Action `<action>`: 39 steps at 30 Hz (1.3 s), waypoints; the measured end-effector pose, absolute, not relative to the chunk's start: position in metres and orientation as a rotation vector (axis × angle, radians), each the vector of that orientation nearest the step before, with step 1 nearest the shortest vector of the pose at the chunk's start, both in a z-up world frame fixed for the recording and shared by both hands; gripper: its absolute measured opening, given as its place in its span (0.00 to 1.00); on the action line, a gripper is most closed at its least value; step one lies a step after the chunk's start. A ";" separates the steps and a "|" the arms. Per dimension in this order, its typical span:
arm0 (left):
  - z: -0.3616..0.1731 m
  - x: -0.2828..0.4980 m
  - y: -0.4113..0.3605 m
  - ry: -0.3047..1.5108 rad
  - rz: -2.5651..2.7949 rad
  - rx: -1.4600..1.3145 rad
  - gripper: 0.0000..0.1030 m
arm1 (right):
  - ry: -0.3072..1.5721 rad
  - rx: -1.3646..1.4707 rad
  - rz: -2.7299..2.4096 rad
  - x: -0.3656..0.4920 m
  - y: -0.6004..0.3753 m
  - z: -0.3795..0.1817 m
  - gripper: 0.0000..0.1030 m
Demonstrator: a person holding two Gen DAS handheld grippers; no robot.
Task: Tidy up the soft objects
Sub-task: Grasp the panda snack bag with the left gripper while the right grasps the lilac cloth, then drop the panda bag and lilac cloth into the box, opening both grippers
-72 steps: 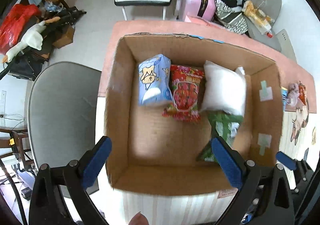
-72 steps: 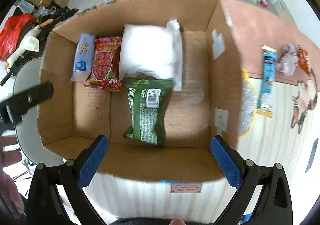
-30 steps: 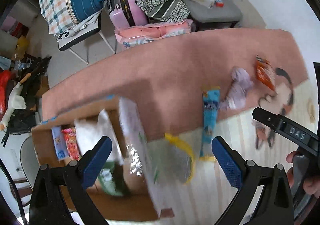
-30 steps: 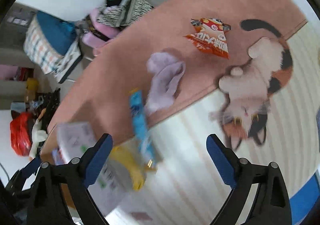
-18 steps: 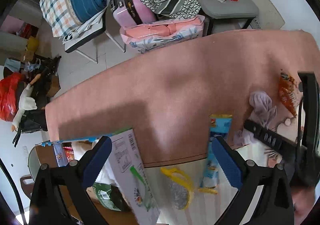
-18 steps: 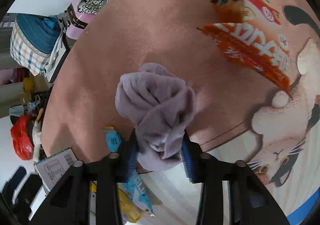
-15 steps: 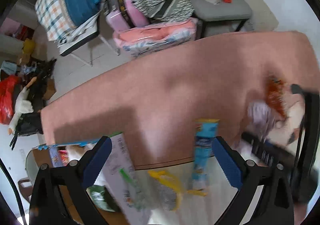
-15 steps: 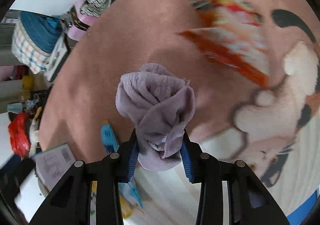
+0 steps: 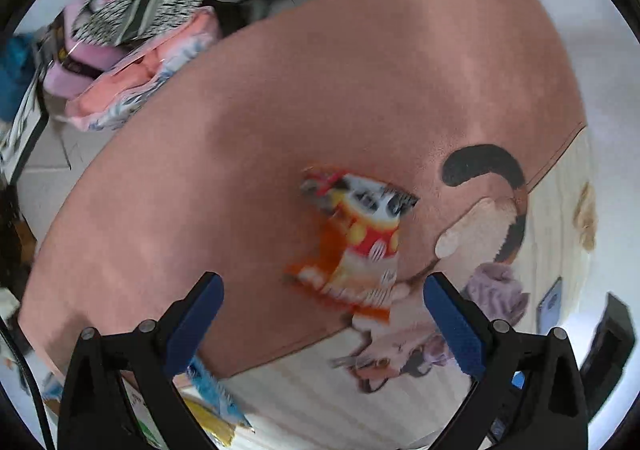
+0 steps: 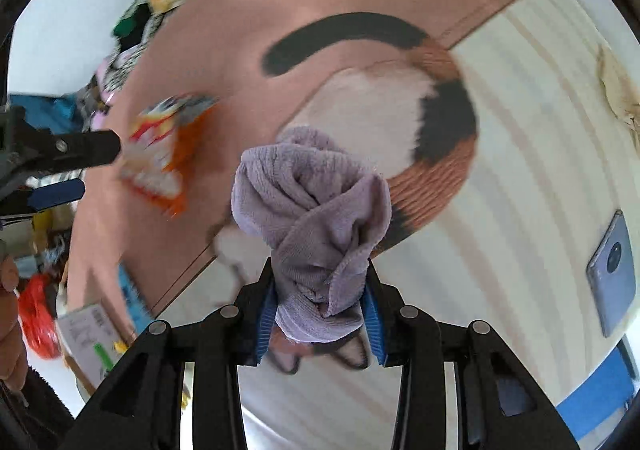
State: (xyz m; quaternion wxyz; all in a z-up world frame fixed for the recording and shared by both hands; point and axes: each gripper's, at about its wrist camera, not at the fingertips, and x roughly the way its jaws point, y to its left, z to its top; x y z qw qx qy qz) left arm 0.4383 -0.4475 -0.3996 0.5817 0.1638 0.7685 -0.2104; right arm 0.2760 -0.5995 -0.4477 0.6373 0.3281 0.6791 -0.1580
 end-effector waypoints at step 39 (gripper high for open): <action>-0.207 0.254 -0.040 1.447 -0.218 -0.024 0.29 | 1.492 0.383 0.241 0.239 -0.243 -0.282 0.39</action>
